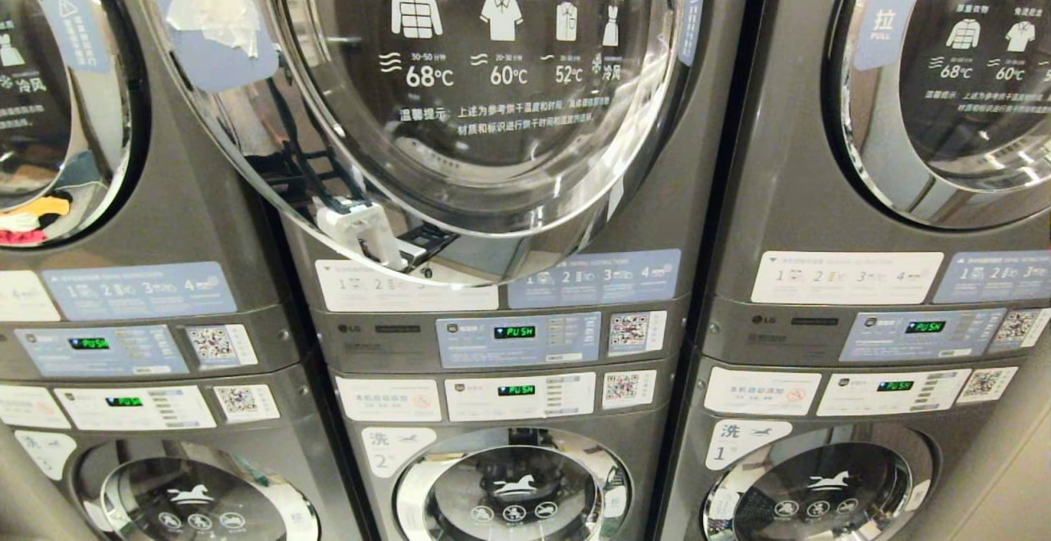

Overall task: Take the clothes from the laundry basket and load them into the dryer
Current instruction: Open the dryer

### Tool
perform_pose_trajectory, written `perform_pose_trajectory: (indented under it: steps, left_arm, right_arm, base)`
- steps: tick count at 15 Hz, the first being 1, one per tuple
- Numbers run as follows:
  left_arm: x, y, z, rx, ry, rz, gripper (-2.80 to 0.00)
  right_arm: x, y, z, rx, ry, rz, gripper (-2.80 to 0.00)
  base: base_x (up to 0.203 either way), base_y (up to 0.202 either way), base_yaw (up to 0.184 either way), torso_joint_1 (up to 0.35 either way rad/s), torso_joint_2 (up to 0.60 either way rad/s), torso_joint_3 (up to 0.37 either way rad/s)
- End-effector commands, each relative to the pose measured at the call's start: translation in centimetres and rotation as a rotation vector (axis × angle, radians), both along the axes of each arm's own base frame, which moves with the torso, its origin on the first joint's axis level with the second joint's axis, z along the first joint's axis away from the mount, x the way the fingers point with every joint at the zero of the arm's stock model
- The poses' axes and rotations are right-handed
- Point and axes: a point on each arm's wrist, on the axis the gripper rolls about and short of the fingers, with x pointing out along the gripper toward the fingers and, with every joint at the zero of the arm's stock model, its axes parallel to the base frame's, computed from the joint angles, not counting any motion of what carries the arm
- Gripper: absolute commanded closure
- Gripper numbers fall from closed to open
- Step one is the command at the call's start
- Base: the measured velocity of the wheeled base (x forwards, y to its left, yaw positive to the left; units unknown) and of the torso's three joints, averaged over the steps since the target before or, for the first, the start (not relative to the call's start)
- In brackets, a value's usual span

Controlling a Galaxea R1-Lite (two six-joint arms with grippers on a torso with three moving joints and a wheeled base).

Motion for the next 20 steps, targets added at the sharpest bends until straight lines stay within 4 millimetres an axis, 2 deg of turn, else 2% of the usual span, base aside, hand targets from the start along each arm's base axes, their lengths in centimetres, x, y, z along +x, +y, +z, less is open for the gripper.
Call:
perform_pose_trajectory:
  steps: [1,3,8,12,14,17,20]
  left_arm:
    - [7.3,0.0,0.2,-0.003,0.096,-0.004,0.00]
    - [9.7,0.4,0.7,0.019,0.068,0.022,0.00]
    - [12.2,0.8,0.8,0.044,0.034,-0.006,0.00]
    - [14.8,-0.2,1.8,0.058,-0.025,-0.065,0.00]
    - [14.8,-1.7,2.0,0.063,-0.032,-0.126,0.00]
    - [13.8,-4.7,2.4,0.062,-0.052,-0.254,0.00]
    - [11.7,-4.8,3.5,0.057,-0.098,-0.272,0.00]
  right_arm:
    - [0.0,0.0,0.0,-0.001,0.001,0.001,0.00]
    - [0.0,0.0,0.0,-0.001,0.000,0.001,0.00]
    - [0.0,0.0,0.0,-0.001,0.000,0.001,0.00]
    - [0.0,0.0,0.0,-0.004,-0.001,0.001,0.00]
    - [0.0,0.0,0.0,-0.005,-0.001,0.001,0.00]
    - [0.0,0.0,0.0,-0.004,-0.002,0.004,0.00]
    - [0.0,0.0,0.0,0.000,0.000,0.002,0.00]
  base:
    - [0.000,0.000,0.000,0.000,0.00,0.000]
    - [0.000,0.000,0.000,0.000,0.00,0.000]
    - [0.000,0.000,0.000,0.000,0.00,0.000]
    - [0.000,0.000,0.000,0.000,0.00,0.000]
    - [0.000,0.000,0.000,0.000,0.00,0.000]
    - [0.000,0.000,0.000,0.000,0.00,0.000]
    - [0.000,0.000,0.000,0.000,0.00,0.000]
